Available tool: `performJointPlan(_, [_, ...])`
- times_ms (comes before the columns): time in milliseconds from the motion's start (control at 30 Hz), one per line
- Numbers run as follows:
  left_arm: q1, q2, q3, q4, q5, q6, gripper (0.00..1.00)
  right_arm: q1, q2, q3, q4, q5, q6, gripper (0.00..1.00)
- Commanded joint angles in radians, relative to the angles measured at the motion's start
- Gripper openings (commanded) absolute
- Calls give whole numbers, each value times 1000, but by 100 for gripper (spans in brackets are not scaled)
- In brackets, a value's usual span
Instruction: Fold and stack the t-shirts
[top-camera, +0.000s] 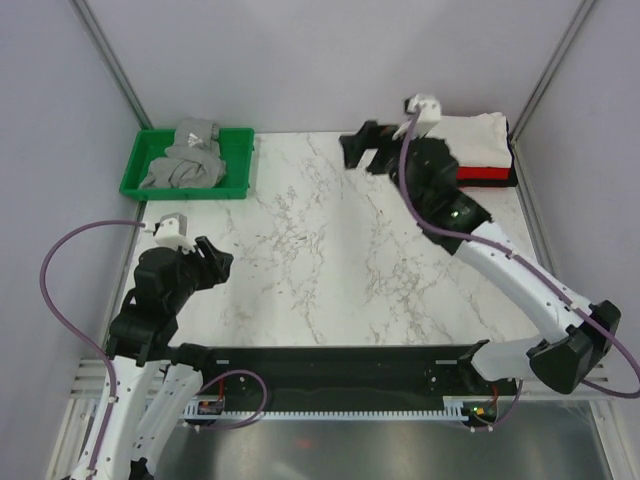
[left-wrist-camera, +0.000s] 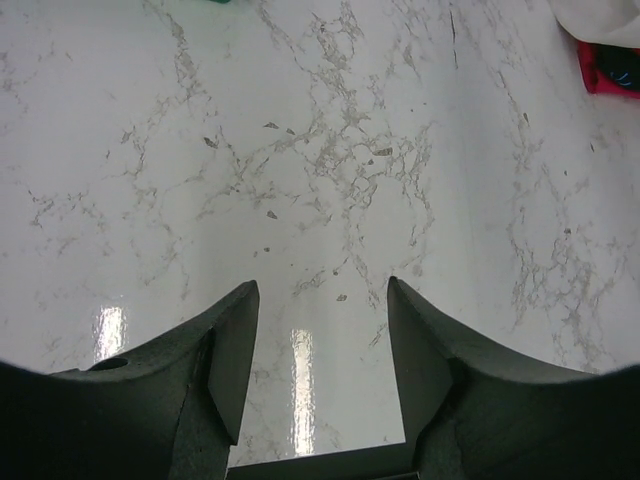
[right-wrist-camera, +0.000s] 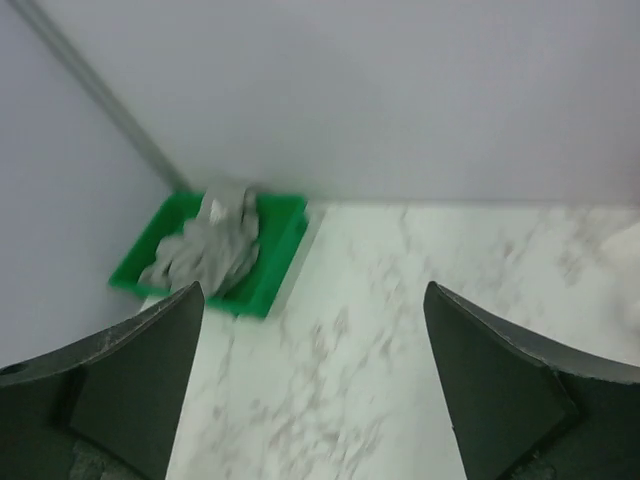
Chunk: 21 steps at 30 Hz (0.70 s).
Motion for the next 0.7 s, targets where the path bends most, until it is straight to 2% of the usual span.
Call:
performJointPlan(0, [0, -3, 12, 26, -28, -21, 61, 134, 17, -215, -113, 47, 195, 98])
performJointPlan(33, [0, -2, 12, 26, -28, -21, 61, 211, 17, -242, -138, 107, 234, 98])
performJointPlan(133, [0, 4, 10, 26, -29, -21, 61, 305, 15, -347, -172, 112, 280, 98])
performJointPlan(233, [0, 10, 10, 26, -31, -20, 61, 389, -43, -522, -51, 115, 277, 98])
performJointPlan(267, [0, 10, 13, 26, -28, -15, 61, 400, -61, -574, 45, 106, 286, 98])
performJointPlan(300, [0, 9, 13, 26, -25, -15, 61, 406, -101, -676, 90, 92, 297, 98])
performJointPlan(400, [0, 7, 12, 25, -23, -17, 61, 408, -156, -841, 248, 54, 366, 98])
performJointPlan(467, [0, 13, 12, 26, -22, -18, 60, 409, -166, -901, 334, 40, 410, 98])
performJointPlan(667, [0, 24, 12, 25, -22, -18, 60, 425, -129, -983, 391, 60, 432, 98])
